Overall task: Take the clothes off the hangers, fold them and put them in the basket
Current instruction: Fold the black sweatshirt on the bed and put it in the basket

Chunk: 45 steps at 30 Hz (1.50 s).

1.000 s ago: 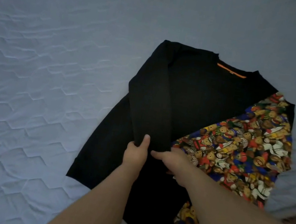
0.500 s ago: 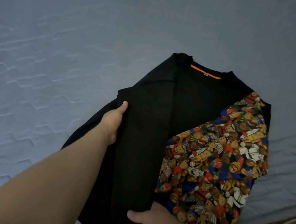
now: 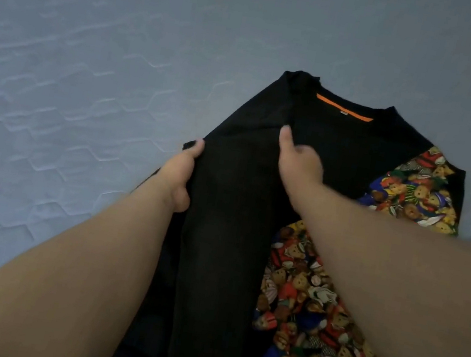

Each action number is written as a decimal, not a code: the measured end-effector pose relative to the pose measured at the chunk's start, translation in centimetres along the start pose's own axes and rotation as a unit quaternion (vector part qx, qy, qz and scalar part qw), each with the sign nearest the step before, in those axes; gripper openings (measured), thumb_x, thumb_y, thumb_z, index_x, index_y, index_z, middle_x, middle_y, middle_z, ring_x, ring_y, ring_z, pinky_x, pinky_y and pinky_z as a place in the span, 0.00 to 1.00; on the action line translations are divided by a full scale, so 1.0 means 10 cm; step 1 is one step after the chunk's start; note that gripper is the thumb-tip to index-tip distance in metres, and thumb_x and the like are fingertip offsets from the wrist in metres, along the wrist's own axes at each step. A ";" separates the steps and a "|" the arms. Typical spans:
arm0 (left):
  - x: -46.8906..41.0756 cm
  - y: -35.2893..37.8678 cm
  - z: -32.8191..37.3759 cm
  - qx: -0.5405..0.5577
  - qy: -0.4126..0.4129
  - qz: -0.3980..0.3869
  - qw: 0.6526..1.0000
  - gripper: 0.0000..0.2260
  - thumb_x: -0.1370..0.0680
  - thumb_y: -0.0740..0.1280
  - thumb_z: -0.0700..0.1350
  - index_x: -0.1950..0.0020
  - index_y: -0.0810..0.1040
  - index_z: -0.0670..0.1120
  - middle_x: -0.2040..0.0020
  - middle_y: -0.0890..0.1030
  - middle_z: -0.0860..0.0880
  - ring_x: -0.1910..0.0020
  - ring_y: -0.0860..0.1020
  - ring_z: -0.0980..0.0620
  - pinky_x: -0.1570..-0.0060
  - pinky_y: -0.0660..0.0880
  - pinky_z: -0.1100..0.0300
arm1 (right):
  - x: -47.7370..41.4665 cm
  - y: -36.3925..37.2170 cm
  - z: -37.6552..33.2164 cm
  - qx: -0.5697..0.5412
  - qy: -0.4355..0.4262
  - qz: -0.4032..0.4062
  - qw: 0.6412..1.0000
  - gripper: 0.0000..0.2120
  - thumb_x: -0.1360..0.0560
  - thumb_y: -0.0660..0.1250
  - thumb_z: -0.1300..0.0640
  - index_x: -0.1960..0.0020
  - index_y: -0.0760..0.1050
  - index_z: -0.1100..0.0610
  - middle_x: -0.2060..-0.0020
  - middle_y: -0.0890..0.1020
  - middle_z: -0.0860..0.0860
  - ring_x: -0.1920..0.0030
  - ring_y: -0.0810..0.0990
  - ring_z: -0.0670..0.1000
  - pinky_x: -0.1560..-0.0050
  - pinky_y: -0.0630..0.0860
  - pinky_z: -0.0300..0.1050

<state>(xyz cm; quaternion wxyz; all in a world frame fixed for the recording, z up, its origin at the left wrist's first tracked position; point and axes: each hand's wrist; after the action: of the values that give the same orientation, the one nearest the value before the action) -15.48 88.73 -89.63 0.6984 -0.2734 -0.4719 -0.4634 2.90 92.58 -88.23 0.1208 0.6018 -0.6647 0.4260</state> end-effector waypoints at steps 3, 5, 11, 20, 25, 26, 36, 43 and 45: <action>0.05 0.03 -0.14 -0.031 -0.057 -0.060 0.996 0.18 0.21 0.67 0.54 0.38 0.80 0.43 0.45 0.84 0.40 0.47 0.83 0.41 0.48 0.79 0.46 | -0.25 0.07 -0.32 -0.102 0.075 -0.041 0.991 0.25 0.27 0.67 0.35 0.41 0.72 0.54 0.52 0.76 0.52 0.49 0.76 0.54 0.40 0.73 0.53; 0.05 0.01 -0.20 -0.066 -0.086 -0.070 0.992 0.16 0.20 0.67 0.47 0.35 0.77 0.42 0.45 0.83 0.39 0.48 0.83 0.40 0.53 0.80 0.47 | -0.34 0.09 -0.41 -0.145 0.091 -0.041 0.984 0.28 0.27 0.73 0.44 0.33 0.71 0.55 0.45 0.77 0.55 0.44 0.76 0.58 0.37 0.74 0.56; -0.07 -0.05 -0.06 0.107 -0.009 -0.080 0.991 0.20 0.23 0.69 0.56 0.36 0.80 0.44 0.45 0.84 0.40 0.48 0.84 0.39 0.48 0.79 0.46 | -0.51 0.14 -0.67 -0.150 0.012 -0.101 0.983 0.30 0.21 0.68 0.49 0.23 0.61 0.49 0.31 0.73 0.53 0.36 0.75 0.58 0.36 0.74 0.60; -0.58 -0.26 0.24 0.196 0.029 0.047 0.979 0.22 0.20 0.63 0.61 0.38 0.80 0.45 0.43 0.83 0.43 0.48 0.83 0.41 0.50 0.81 0.46 | -0.63 0.42 -0.88 -0.027 0.071 -0.199 0.977 0.15 0.21 0.67 0.50 0.37 0.74 0.55 0.45 0.82 0.55 0.48 0.82 0.58 0.49 0.81 0.57; -0.72 -0.35 0.33 0.240 0.069 0.051 0.967 0.14 0.21 0.68 0.55 0.43 0.78 0.47 0.47 0.84 0.45 0.54 0.84 0.46 0.60 0.83 0.50 | -0.76 0.83 -1.21 -0.038 -0.058 -0.148 0.987 0.25 0.18 0.60 0.48 0.24 0.63 0.54 0.30 0.73 0.53 0.32 0.74 0.56 0.33 0.73 0.55; -0.76 -0.38 0.35 0.255 0.084 0.045 0.962 0.13 0.22 0.69 0.54 0.42 0.79 0.47 0.48 0.85 0.45 0.55 0.84 0.46 0.59 0.83 0.50 | -0.78 0.89 -1.25 -0.051 -0.065 -0.155 0.984 0.24 0.18 0.59 0.47 0.23 0.62 0.51 0.31 0.73 0.51 0.34 0.75 0.56 0.33 0.73 0.56; -1.11 -0.42 0.06 0.206 0.133 0.079 0.966 0.16 0.28 0.77 0.43 0.42 0.81 0.48 0.47 0.85 0.45 0.49 0.84 0.43 0.48 0.80 0.41 | -1.03 1.10 -1.22 0.021 -0.105 -0.071 0.992 0.14 0.16 0.58 0.58 0.32 0.73 0.53 0.55 0.76 0.46 0.57 0.76 0.45 0.55 0.72 0.34; -1.25 -0.41 0.01 0.154 0.173 0.106 0.967 0.12 0.30 0.79 0.48 0.49 0.83 0.50 0.50 0.85 0.47 0.49 0.83 0.44 0.48 0.80 0.43 | -1.25 1.26 -0.90 0.072 -0.202 -0.017 0.976 0.15 0.20 0.65 0.48 0.36 0.73 0.51 0.47 0.77 0.46 0.48 0.75 0.47 0.46 0.73 0.41; -1.23 -0.42 0.02 0.158 0.170 0.096 0.968 0.13 0.30 0.79 0.47 0.48 0.83 0.48 0.51 0.86 0.45 0.51 0.84 0.43 0.50 0.81 0.42 | -1.16 1.23 -0.78 0.020 -0.208 -0.003 0.978 0.17 0.22 0.67 0.45 0.37 0.71 0.50 0.51 0.75 0.43 0.52 0.74 0.43 0.56 0.72 0.36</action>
<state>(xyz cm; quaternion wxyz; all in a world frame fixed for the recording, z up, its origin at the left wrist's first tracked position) -20.92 91.85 -100.97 0.8440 -0.1209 -0.3845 -0.3537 -8.11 105.17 -96.53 -0.0310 0.6814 -0.6650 0.3042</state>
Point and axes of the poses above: each hand's wrist, its own x-axis away from the middle knuckle, its own y-axis out of the palm, z = x × y
